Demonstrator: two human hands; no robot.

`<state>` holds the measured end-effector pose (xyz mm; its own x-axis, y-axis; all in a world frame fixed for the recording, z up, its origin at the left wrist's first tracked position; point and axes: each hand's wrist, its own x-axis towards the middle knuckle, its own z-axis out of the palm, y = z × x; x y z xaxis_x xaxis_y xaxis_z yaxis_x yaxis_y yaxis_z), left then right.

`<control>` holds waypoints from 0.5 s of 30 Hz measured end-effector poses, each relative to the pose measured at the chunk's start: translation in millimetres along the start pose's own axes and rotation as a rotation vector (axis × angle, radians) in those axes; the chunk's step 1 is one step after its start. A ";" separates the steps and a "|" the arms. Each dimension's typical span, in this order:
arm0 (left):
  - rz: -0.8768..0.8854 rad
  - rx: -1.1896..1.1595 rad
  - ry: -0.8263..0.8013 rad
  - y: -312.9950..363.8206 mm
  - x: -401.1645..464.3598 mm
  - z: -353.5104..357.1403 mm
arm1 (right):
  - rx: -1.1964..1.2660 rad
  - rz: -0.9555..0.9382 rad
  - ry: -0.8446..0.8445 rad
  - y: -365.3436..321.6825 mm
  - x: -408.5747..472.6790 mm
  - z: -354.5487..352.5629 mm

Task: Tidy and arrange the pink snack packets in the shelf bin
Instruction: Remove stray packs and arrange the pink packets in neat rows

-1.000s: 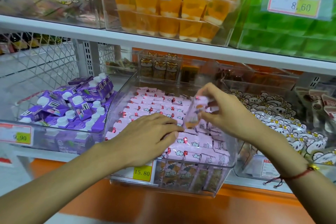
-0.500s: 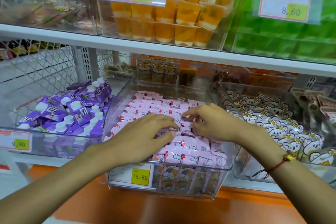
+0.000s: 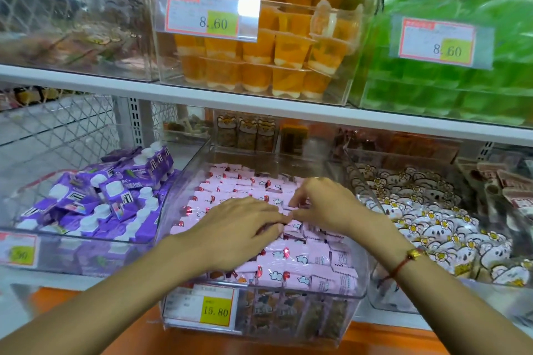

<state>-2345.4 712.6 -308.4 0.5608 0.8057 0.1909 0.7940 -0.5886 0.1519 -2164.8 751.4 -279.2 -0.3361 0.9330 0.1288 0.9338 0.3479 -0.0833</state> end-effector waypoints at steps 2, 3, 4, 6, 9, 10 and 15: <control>-0.006 -0.011 0.014 -1.3 -2.1 1.6 | 0.034 0.010 0.020 0.3 -0.7 -2.4; -0.014 -0.016 0.011 -1.9 -3.2 2.5 | 0.051 0.014 0.029 0.1 -1.1 -3.2; -0.023 -0.025 -0.001 -2.5 -4.1 3.1 | 0.071 0.013 0.036 -0.2 -1.5 -3.5; -0.024 -0.040 -0.020 -3.0 -4.4 3.6 | 0.127 0.004 0.043 1.1 -2.1 -3.2; -0.016 -0.034 -0.034 -3.2 -3.0 2.7 | 0.160 -0.023 0.102 2.7 -3.4 -2.2; -0.015 -0.031 -0.037 -3.3 -2.9 2.7 | 0.132 -0.043 0.143 2.0 -4.3 -1.6; -0.004 -0.027 -0.008 -3.5 -3.5 4.6 | 0.356 -0.078 0.593 -0.1 -9.8 -9.4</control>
<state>-2349.1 712.1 -314.0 0.5597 0.8085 0.1821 0.7897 -0.5869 0.1787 -2160.5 741.4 -271.1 -0.1820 0.7314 0.6572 0.7787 0.5153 -0.3578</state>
